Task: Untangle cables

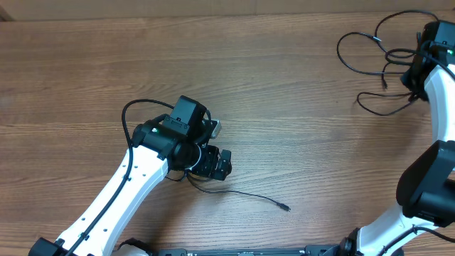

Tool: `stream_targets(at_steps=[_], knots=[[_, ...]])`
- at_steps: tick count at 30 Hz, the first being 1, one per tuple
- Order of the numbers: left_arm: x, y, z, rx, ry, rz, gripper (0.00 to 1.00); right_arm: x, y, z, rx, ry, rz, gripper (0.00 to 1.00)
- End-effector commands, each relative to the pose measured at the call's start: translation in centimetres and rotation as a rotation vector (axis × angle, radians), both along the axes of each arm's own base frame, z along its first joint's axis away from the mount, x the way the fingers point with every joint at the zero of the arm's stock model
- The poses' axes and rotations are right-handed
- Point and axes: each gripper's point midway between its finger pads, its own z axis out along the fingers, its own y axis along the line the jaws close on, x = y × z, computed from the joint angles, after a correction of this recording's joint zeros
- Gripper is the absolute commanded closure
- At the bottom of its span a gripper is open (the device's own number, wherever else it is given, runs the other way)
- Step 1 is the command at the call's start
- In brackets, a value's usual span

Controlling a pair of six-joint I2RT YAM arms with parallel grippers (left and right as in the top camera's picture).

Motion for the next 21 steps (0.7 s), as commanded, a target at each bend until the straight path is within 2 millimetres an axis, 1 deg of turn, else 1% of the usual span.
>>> stream_targets(at_steps=[1,7,8,10,12,14,16,17,18,20,21], knots=[[0.4,-0.3,1.0,-0.015,-0.036,-0.002,0.00,-0.1,-1.5,2.4,-0.088,-0.027,-0.004,0.96],[0.4,-0.3,1.0,-0.015,-0.036,-0.002,0.01,1.0,-1.7,1.4,-0.095,-0.078,0.006,0.96],[0.4,-0.3,1.0,-0.015,-0.036,-0.002,0.01,1.6,-1.3,1.1,-0.077,-0.087,0.044,0.96],[0.4,-0.3,1.0,-0.015,-0.036,-0.002,0.00,3.1,0.0,0.3,-0.014,-0.106,0.164,0.96],[0.4,-0.3,1.0,-0.015,-0.036,-0.002,0.00,4.3,1.4,-0.5,0.036,-0.117,0.278,0.93],[0.4,-0.3,1.0,-0.015,-0.036,-0.002,0.00,4.7,1.7,-0.9,0.047,-0.129,0.305,0.85],[0.4,-0.3,1.0,-0.015,-0.036,-0.002,0.00,4.8,1.6,-1.1,0.042,-0.135,0.302,0.84],[0.4,-0.3,1.0,-0.015,-0.036,-0.002,0.01,4.8,1.4,-1.3,0.043,-0.134,0.300,0.82],[0.4,-0.3,1.0,-0.015,-0.036,-0.002,0.01,4.7,1.3,-1.5,0.044,-0.132,0.297,0.76],[0.4,-0.3,1.0,-0.015,-0.036,-0.002,0.00,4.5,1.1,-1.9,0.049,-0.123,0.291,0.58],[0.4,-0.3,1.0,-0.015,-0.036,-0.002,0.00,4.4,1.1,-2.2,0.054,-0.117,0.289,0.55]])
